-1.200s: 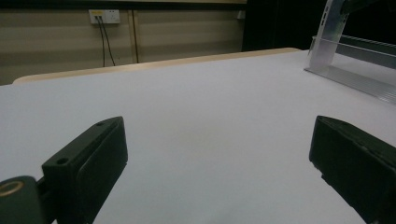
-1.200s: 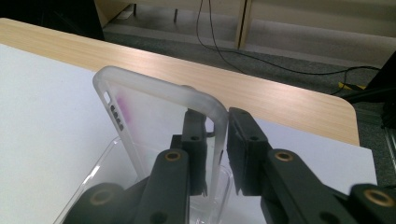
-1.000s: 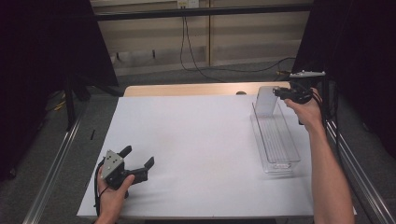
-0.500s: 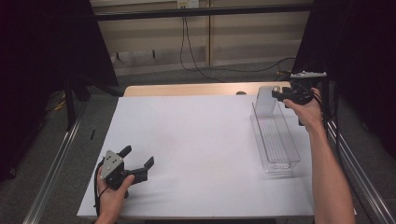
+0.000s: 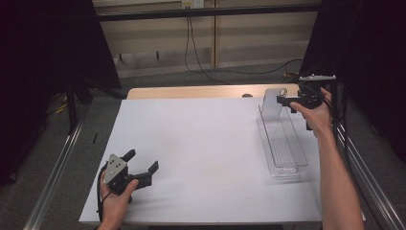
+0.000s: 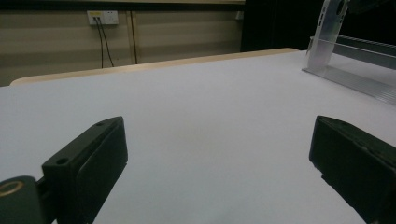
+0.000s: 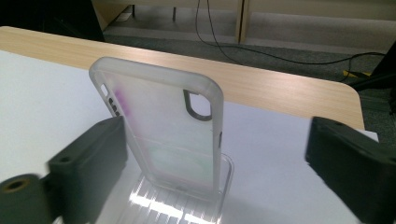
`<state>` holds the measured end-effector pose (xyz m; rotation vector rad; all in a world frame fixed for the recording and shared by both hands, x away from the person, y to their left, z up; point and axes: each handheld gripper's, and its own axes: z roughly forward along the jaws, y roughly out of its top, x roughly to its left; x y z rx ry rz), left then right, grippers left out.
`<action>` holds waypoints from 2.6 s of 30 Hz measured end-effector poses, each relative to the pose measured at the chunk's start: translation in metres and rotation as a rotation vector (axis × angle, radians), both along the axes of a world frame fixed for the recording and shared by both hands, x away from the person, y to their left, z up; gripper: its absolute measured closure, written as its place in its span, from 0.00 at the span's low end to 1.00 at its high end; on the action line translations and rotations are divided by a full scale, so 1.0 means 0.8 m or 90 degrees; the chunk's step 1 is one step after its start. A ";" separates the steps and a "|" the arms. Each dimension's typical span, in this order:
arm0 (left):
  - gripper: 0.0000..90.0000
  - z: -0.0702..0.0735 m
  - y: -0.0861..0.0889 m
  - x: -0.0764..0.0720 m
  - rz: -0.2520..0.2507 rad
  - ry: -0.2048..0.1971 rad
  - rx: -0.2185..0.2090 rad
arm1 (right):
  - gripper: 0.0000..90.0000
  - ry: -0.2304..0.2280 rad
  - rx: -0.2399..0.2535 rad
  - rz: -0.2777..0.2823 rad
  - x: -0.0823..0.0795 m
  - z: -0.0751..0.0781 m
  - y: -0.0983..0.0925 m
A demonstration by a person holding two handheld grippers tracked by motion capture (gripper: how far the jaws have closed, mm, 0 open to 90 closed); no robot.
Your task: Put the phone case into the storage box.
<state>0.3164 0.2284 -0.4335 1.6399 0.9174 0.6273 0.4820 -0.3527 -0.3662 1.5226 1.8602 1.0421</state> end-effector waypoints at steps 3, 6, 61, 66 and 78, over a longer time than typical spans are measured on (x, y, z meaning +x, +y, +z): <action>0.05 0.000 0.001 0.000 0.001 -0.001 -0.001 | 0.03 -0.005 -0.001 -0.005 -0.001 0.001 0.001; 0.05 0.000 0.001 0.000 0.003 -0.001 -0.001 | 0.03 -0.014 -0.003 -0.011 -0.003 0.000 0.002; 0.05 0.002 0.004 0.001 -0.006 -0.005 -0.008 | 0.04 -0.180 0.004 -0.077 -0.074 -0.015 0.003; 0.05 0.002 0.005 0.002 -0.004 -0.004 -0.010 | 0.00 -0.178 0.018 -0.057 -0.083 -0.016 0.003; 0.05 0.003 0.006 0.001 -0.003 -0.005 -0.011 | 0.01 -0.187 0.035 -0.034 -0.114 -0.015 0.003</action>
